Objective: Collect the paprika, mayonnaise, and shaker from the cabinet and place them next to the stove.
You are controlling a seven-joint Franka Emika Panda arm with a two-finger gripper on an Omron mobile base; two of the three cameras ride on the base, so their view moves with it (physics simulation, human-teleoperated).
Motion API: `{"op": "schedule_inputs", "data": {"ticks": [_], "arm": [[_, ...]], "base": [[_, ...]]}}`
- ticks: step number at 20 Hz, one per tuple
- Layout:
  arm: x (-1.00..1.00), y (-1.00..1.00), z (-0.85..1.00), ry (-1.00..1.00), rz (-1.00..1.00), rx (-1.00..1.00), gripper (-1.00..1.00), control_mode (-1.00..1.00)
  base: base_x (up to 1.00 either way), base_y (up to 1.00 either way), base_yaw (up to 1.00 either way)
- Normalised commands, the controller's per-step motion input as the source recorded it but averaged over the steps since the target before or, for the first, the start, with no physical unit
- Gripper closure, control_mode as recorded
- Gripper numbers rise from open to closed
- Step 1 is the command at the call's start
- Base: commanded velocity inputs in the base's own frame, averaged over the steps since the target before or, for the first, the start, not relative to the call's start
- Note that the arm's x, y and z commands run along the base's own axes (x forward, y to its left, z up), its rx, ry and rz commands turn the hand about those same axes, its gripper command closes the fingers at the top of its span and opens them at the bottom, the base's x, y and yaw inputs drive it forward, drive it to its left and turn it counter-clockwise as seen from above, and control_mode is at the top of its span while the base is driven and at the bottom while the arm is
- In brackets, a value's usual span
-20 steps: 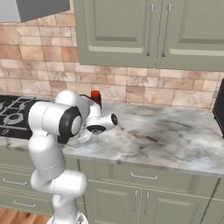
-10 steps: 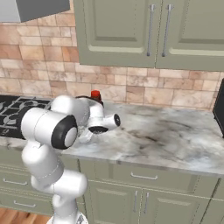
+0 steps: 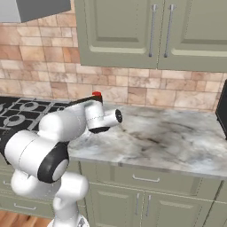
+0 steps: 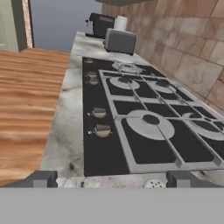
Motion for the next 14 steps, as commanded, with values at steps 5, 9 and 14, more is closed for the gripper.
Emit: {"op": "schedule_inputs", "data": {"ticks": [5,9,14], "arm": [[-0.62,0.00,0.77,-0.02,0.00,0.00,-1.00,-1.00],[-0.63,0.01,0.74,0.00,-0.01,0.00,-1.00,-1.00],[-0.64,0.01,0.64,0.00,-0.02,0.00,-1.00,-1.00]], "base": [[0.00,0.00,0.00],[0.00,0.00,0.00],[0.00,0.00,0.00]]}}
